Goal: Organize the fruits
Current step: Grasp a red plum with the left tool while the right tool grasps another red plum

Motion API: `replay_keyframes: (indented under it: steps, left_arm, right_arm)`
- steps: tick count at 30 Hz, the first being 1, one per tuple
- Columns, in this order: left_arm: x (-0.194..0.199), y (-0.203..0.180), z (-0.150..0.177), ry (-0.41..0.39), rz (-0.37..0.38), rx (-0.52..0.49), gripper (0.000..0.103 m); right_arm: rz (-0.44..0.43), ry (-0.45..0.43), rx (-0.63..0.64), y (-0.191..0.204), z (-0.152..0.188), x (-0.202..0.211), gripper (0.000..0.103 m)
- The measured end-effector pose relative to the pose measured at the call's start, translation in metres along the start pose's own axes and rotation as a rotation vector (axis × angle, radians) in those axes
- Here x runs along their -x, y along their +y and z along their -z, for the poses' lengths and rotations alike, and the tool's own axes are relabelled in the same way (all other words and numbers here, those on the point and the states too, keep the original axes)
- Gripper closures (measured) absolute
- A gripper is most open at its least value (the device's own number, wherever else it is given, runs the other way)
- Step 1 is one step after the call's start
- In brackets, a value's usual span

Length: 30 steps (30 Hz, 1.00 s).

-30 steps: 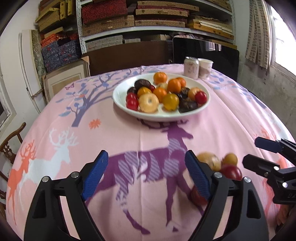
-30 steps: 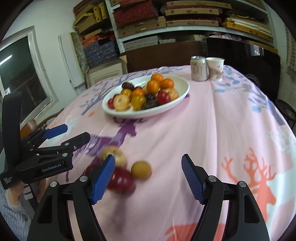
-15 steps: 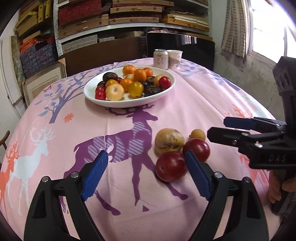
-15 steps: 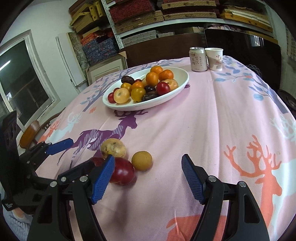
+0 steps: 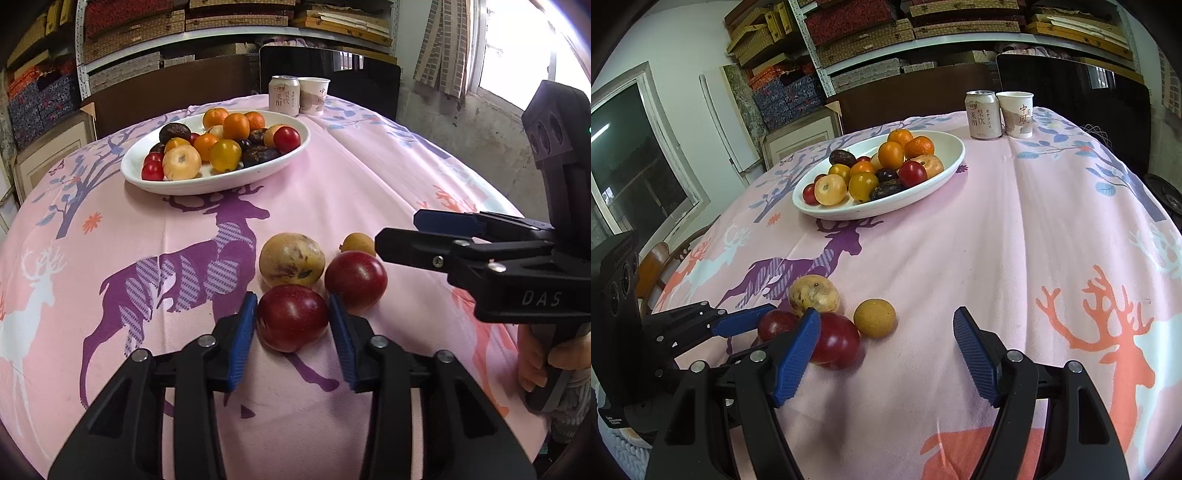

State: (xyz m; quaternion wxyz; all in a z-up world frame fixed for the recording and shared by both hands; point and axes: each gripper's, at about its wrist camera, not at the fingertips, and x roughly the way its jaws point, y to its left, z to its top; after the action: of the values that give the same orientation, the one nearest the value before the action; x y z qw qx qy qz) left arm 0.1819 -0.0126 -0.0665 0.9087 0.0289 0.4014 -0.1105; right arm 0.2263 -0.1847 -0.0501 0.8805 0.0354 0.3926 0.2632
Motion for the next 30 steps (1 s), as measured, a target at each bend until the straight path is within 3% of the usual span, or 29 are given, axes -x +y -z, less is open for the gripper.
replay_keyframes:
  steps: [2, 10, 12, 19, 25, 30]
  left_arm:
    - [0.001, 0.002, 0.0, -0.003, -0.001, 0.01, 0.064]
    - [0.016, 0.043, 0.005, -0.027, -0.177, 0.141, 0.064]
    - [0.015, 0.05, 0.005, -0.022, -0.179, 0.172, 0.064]
    - [0.012, 0.047, 0.007, -0.012, -0.168, 0.152, 0.064]
    - [0.011, 0.046, 0.006, -0.011, -0.168, 0.153, 0.064]
    - [0.01, 0.045, 0.006, -0.012, -0.175, 0.148, 0.064]
  right_arm:
    - [0.0, 0.003, 0.0, 0.0, 0.0, 0.0, 0.028]
    - [-0.002, 0.023, 0.105, 0.025, 0.009, -0.002, 0.028]
    - [0.009, 0.02, 0.135, 0.033, 0.01, -0.001, 0.029]
    - [-0.001, 0.07, 0.205, 0.055, 0.013, -0.014, 0.052]
    - [0.028, 0.071, 0.211, 0.059, 0.011, -0.021, 0.055]
    - [0.108, 0.068, 0.283, 0.069, 0.013, -0.025, 0.062]
